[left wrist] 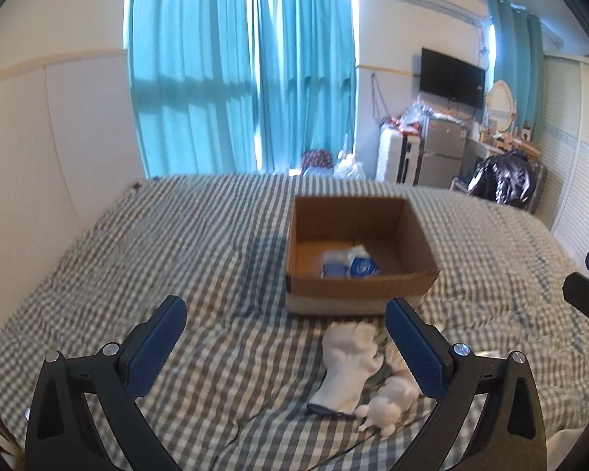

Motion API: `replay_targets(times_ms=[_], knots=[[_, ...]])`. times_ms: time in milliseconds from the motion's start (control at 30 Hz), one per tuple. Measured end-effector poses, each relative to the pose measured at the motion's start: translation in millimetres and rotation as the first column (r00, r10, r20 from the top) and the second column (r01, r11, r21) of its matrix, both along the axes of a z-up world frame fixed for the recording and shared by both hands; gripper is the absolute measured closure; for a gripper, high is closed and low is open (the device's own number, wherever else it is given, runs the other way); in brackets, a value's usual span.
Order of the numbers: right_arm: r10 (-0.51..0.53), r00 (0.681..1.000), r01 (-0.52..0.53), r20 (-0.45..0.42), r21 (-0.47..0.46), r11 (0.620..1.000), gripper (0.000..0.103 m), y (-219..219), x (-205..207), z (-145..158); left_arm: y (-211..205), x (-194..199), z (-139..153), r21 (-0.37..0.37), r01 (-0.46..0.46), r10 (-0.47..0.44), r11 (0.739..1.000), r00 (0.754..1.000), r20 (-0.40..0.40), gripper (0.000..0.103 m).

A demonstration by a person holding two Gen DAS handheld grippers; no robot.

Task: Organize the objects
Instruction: 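Grasp the white glove with the left tool while the right tool grasps the lace cloth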

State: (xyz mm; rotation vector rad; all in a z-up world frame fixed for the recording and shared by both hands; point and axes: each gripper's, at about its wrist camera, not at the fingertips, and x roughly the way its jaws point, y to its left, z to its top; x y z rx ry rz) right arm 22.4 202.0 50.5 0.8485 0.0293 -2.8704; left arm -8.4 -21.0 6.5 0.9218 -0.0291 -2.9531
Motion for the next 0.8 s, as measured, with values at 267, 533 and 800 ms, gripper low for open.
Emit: replay_targets(times_ms=[267,533,800], knots=[[-0.003,0.980,0.005,0.198,-0.007,1.000,0.002,0.1,-39.7,-82.9,14.9,-37.1,-92.2,-0.012,0.017,-0.015,1.000,0.988,0.154,0.000],[-0.001,0.947,0.006,0.322,-0.015,1.000,0.002,-8.3,-78.1,-131.8,36.7,-63.6,-151.4,-0.035,0.132,-0.117,0.991,0.951,0.288,0.000],[-0.006,0.915,0.005,0.403,0.003,1.000,0.015,-24.5,-107.4,-171.9,32.8,-76.8,-174.0,0.110,0.190,-0.216,0.976,0.913,0.345,0.009]])
